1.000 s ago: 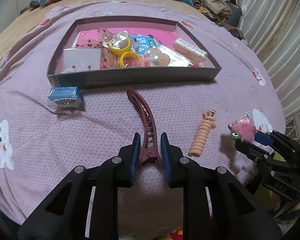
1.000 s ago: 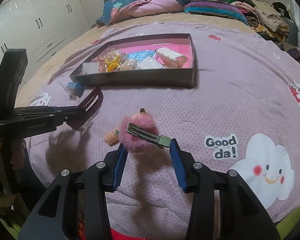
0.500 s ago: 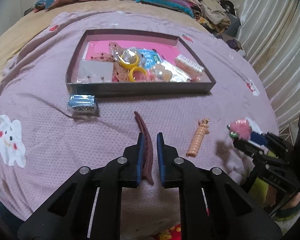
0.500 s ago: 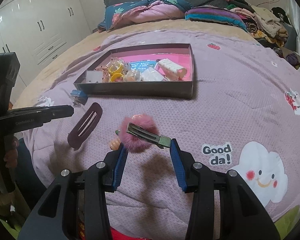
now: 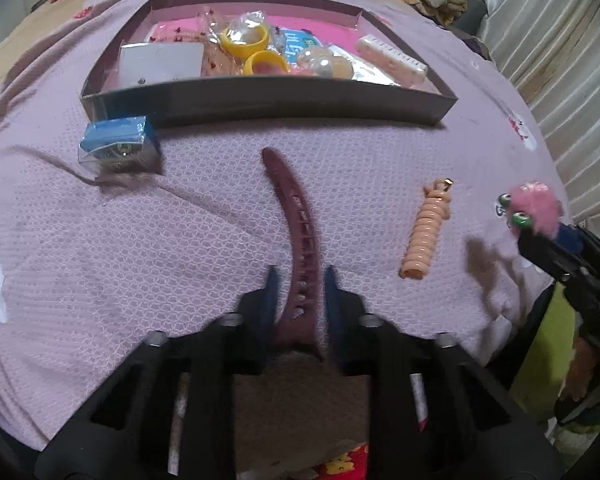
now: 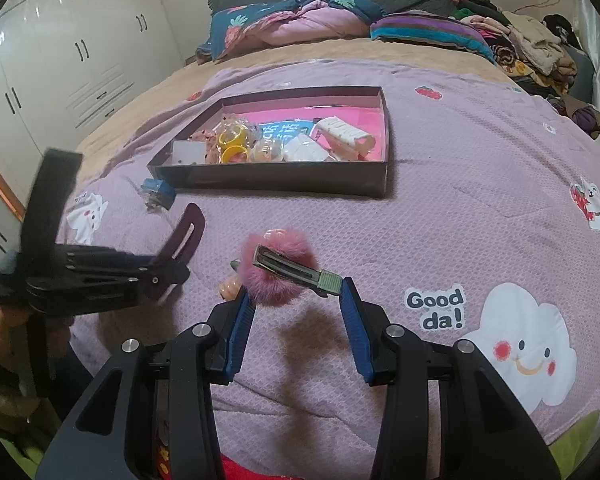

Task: Organize jewelry
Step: 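Lift the maroon clip with the left gripper while the right lifts the pom-pom clip, then drop the maroon clip into the box with the left gripper while the right drops the pom-pom clip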

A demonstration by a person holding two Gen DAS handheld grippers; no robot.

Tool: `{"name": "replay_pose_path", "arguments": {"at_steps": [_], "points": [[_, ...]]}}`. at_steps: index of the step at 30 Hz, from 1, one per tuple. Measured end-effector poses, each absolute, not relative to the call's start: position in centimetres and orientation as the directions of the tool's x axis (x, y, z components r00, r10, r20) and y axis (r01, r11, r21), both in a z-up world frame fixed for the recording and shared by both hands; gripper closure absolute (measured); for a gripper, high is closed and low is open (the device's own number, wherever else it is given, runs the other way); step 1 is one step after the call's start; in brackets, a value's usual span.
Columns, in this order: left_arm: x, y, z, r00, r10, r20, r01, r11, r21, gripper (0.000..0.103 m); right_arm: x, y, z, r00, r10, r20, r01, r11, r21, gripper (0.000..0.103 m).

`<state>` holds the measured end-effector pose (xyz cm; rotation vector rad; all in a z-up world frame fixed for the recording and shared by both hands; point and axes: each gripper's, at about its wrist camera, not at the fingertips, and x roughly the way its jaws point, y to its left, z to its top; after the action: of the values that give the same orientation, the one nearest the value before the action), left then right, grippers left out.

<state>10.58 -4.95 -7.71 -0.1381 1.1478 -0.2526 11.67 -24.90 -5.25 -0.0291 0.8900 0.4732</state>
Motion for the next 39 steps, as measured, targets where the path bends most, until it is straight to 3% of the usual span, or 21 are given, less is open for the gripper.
{"name": "replay_pose_path", "arguments": {"at_steps": [19,39], "points": [[12.6,-2.7,1.7,0.572,-0.274,-0.773,0.128,0.961,-0.245,0.097,14.2,-24.0,-2.1,0.572,0.411,-0.71,-0.429,0.888,0.169,0.062],[17.3,0.0,3.9,0.627,-0.251,-0.737,0.081,0.963,-0.258,0.097,18.8,-21.8,0.4,0.598,0.42,-0.683,-0.432,0.886,0.167,0.062]]}}
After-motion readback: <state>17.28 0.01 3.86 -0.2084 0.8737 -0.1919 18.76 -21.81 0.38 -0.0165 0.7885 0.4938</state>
